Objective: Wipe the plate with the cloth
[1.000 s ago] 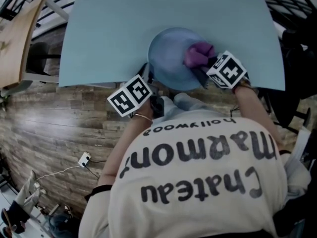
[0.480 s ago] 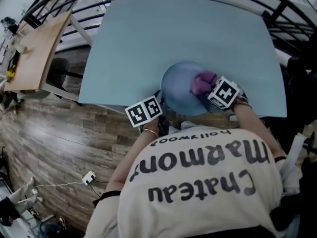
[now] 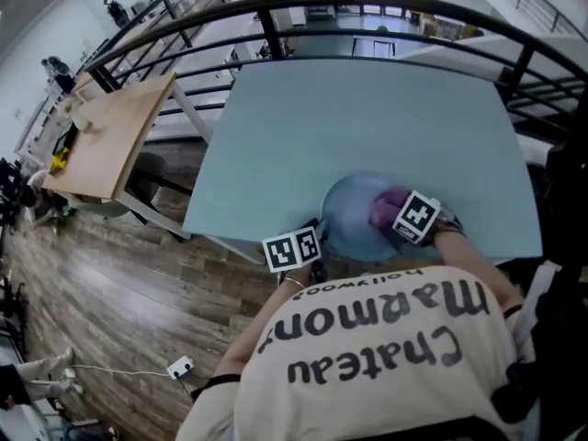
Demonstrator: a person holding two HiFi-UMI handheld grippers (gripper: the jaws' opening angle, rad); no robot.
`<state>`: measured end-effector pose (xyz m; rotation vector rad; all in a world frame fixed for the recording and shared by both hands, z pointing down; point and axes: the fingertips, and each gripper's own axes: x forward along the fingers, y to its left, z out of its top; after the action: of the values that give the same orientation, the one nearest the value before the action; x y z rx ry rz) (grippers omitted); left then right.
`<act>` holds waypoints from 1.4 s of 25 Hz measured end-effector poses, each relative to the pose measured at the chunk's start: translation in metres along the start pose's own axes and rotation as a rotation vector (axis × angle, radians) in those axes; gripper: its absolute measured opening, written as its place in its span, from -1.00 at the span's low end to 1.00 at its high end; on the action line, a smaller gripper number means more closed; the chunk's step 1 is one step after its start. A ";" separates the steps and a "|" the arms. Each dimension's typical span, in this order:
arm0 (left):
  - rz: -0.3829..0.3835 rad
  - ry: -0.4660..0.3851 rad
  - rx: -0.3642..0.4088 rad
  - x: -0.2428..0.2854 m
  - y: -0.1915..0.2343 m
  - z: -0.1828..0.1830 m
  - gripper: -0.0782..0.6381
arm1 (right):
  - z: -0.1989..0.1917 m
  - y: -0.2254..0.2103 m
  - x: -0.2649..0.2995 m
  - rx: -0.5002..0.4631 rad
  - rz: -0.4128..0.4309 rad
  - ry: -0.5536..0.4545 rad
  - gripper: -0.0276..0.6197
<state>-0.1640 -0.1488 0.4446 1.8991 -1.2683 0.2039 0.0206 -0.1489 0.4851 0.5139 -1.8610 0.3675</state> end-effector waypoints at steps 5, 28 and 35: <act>-0.054 -0.188 0.014 -0.045 -0.018 0.026 -0.32 | -0.005 -0.001 -0.015 0.014 -0.030 -0.001 -0.60; 0.271 -0.518 -0.130 -0.279 0.021 -0.038 -0.77 | -0.004 -0.006 -0.018 -0.014 -0.093 -0.100 -0.60; 0.309 -0.571 -0.185 -0.294 -0.027 -0.068 -0.77 | -0.005 -0.005 -0.025 0.015 -0.032 -0.207 -0.60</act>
<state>-0.2623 0.1075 0.3160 1.6460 -1.8892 -0.3134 0.0347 -0.1465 0.4633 0.6104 -2.0477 0.3159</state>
